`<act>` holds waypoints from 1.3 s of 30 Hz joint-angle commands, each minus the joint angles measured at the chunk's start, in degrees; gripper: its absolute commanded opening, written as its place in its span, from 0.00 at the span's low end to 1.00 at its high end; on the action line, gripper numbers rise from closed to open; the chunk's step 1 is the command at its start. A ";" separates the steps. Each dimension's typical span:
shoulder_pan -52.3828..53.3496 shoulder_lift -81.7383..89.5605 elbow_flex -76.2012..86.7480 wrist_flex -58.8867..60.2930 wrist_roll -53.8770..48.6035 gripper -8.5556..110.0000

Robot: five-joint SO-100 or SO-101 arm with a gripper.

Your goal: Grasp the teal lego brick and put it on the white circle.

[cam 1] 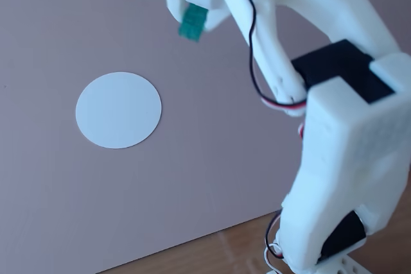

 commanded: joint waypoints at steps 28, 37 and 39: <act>-22.59 7.29 25.66 -21.71 31.29 0.07; -22.68 1.93 23.20 -21.18 29.00 0.07; -22.76 1.41 22.15 -19.69 28.04 0.13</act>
